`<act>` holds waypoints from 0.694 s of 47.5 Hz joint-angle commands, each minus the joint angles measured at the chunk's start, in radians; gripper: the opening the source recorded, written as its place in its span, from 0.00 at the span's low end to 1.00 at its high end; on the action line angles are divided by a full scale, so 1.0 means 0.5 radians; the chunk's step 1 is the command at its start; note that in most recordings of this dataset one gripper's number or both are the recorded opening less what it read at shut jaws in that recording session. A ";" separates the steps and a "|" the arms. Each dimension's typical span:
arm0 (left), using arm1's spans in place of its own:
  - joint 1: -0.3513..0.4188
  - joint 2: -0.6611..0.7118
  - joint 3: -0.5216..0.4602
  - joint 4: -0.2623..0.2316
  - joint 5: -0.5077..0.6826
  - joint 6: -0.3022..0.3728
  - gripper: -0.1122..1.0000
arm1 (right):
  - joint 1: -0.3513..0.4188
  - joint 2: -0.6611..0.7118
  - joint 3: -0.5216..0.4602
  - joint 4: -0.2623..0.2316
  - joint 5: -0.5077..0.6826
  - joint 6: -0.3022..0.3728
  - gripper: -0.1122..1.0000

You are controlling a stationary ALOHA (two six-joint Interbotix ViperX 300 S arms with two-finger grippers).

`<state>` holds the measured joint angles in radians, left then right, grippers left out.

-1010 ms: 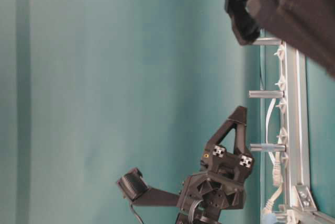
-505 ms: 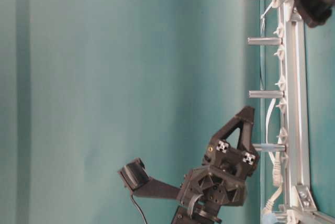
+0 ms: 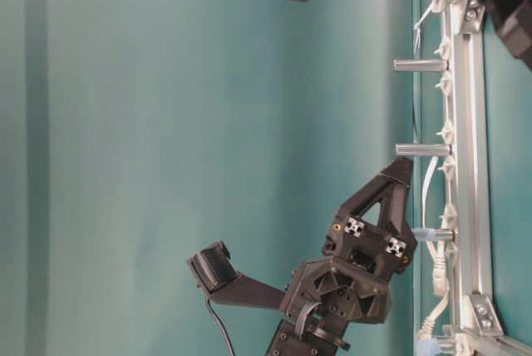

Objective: Insert the wire through the string loop located on the right side.
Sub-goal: 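Lower the right gripper over the black USB cable plug end, then close the right gripper on the cable just behind the USB plug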

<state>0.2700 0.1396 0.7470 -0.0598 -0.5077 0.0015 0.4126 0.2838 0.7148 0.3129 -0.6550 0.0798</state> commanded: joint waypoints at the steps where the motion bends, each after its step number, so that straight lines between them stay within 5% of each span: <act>1: -0.003 -0.061 -0.025 0.006 -0.009 0.015 0.68 | 0.031 -0.034 -0.043 0.074 -0.006 -0.003 0.89; 13: 0.000 -0.058 0.000 0.003 -0.006 0.015 0.74 | 0.135 -0.021 -0.049 0.448 -0.006 -0.098 0.87; 23: 0.015 -0.058 0.031 0.006 0.025 0.034 0.83 | 0.199 0.077 -0.083 0.647 -0.006 -0.393 0.86; 33: 0.015 -0.058 0.049 0.006 0.052 0.092 0.83 | 0.199 0.169 -0.181 0.718 -0.018 -0.469 0.86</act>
<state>0.2746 0.1396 0.7777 -0.0598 -0.4817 0.0383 0.5093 0.3697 0.6581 0.6673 -0.6550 -0.1549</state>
